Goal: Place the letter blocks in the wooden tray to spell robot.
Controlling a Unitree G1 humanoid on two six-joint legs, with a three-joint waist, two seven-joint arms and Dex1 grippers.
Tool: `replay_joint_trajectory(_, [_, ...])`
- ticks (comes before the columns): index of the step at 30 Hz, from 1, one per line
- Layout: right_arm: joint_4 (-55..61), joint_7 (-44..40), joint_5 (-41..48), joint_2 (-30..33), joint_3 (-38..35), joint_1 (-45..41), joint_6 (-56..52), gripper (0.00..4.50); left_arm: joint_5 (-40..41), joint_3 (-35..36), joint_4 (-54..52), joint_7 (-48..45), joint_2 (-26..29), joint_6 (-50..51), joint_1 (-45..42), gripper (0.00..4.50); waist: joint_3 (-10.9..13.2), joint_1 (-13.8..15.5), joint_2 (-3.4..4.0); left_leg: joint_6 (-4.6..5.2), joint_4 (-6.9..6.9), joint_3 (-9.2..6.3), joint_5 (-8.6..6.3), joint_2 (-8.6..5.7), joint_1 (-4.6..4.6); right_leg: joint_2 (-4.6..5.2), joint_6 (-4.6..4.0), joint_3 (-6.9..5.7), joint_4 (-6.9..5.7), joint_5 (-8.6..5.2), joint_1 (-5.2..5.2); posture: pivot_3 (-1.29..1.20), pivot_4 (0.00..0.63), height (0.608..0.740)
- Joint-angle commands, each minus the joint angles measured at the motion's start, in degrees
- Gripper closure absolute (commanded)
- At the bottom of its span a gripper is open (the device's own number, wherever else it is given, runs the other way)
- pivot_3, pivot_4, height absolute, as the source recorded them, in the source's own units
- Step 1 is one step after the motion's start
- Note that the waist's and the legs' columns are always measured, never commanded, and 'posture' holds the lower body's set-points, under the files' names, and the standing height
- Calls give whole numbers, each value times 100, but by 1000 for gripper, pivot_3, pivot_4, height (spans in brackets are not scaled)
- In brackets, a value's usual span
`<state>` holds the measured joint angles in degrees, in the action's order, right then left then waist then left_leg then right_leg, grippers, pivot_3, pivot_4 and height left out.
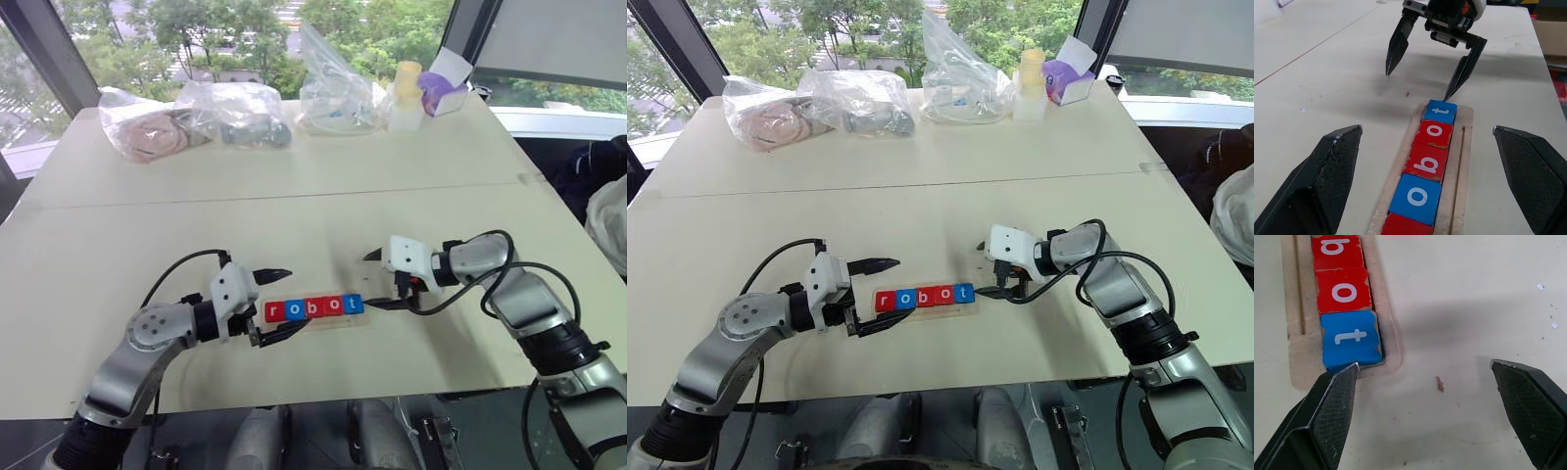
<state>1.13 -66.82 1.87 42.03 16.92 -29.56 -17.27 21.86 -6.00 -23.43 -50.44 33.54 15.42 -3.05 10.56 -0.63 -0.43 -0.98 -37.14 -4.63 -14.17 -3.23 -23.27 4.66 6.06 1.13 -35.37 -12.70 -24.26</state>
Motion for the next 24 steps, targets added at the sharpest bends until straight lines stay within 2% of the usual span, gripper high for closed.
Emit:
replay_joint_trajectory(1, [256, -30, 40, 116, -129, 16, 24, 41, -3, 29, -142, 11, -13, -92, -49, 0, 0, 3, 0, 0, 0, 0, 0, 0, 0, 0, 0, 0, 0, 0, 0, 0, 150, 740])
replay_joint_trajectory(6, [499, -104, 240, 357, -368, 113, -228, 41, 20, 86, -190, 13, 68, 8, 9, 0, 0, 6, 0, 0, 0, 0, 0, 0, 0, 1, 0, 0, 0, 0, 0, 0, 150, 740])
replay_joint_trajectory(16, [1772, -553, 1348, 1244, -1280, 695, -1417, 41, 61, 620, -671, -198, 1085, 441, 727, 0, 1, 1, 1, 0, 2, -1, 0, 4, 0, 0, -8, 0, -1, -4, -1, 0, 150, 740])
replay_joint_trajectory(24, [2369, -331, 1796, 1379, -1533, 993, -1876, 41, 461, 1140, -820, -299, 1360, 753, 963, 0, 1, 23, -1, 0, 1, 0, -1, 4, -2, 4, -8, -1, 3, -4, 1, 0, 150, 740])
